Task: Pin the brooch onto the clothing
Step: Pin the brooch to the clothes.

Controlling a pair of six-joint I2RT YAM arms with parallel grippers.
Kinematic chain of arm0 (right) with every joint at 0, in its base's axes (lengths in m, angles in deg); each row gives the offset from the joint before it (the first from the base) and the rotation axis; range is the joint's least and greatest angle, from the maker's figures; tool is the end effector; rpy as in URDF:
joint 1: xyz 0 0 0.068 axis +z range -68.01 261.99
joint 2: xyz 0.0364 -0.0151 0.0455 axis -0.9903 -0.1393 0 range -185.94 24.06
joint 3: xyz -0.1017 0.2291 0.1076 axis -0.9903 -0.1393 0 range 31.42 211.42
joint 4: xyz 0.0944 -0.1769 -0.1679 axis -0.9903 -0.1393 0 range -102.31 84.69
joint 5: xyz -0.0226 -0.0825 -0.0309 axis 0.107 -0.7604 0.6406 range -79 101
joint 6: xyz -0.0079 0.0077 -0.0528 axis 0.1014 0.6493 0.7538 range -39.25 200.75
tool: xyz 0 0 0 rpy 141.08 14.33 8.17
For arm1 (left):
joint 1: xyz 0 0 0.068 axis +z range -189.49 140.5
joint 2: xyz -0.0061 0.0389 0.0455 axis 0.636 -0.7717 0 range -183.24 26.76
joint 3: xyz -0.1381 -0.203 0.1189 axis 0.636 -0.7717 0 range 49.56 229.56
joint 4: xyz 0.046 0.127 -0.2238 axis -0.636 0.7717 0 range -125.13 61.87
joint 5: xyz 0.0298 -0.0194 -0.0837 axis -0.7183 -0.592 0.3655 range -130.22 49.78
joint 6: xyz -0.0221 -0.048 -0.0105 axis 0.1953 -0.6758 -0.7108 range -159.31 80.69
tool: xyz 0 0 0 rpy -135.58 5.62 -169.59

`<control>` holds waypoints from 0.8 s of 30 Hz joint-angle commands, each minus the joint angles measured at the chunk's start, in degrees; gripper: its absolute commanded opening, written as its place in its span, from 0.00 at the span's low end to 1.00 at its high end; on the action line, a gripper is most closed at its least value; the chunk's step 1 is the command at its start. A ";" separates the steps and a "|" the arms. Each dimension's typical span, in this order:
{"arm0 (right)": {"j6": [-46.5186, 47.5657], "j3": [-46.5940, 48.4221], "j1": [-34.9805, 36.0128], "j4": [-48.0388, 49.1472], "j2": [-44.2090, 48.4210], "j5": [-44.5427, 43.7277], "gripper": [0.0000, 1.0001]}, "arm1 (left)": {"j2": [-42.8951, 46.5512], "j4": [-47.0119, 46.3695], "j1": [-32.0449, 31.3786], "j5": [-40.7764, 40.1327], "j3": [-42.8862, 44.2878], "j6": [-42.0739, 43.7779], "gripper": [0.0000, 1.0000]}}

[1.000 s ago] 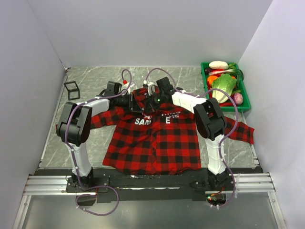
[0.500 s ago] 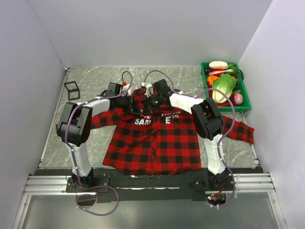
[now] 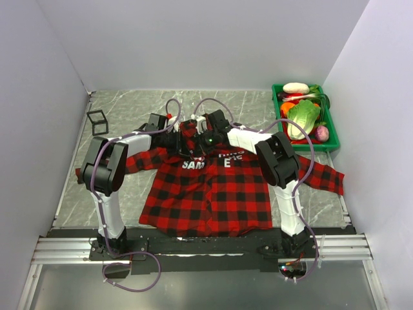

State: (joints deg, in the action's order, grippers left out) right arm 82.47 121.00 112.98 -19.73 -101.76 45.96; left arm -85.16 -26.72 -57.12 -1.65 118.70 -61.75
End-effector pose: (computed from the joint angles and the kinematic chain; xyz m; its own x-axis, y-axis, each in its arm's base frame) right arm 0.3950 0.2612 0.1513 -0.6407 -0.4135 -0.6469 -0.7529 0.5035 0.4239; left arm 0.3774 -0.1433 0.1568 -0.9189 -0.0212 -0.3940 0.2796 0.6694 -0.6882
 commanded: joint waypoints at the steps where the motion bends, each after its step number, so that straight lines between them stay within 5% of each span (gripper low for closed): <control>1: 0.48 0.77 0.22 0.79 -1.27 -2.88 0.00 | -0.05 -3.04 -1.09 3.53 1.79 -2.35 0.17; 7: 0.57 0.95 0.31 0.62 -1.36 -2.88 0.00 | -1.20 -4.36 -1.36 3.88 1.52 -3.49 0.21; 13: 0.74 1.47 0.22 0.09 -1.71 -2.97 0.00 | -1.46 -3.57 -1.53 3.18 1.35 -2.79 0.01; 24: -0.48 -3.00 -1.01 3.95 2.68 -1.21 0.00 | 1.62 -5.95 -1.27 -0.68 -2.09 -1.30 0.01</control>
State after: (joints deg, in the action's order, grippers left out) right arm 82.32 120.28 112.71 -18.40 -101.63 44.80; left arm -85.57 -31.22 -58.30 -0.32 116.62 -64.31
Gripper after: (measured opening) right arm 0.007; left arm 0.020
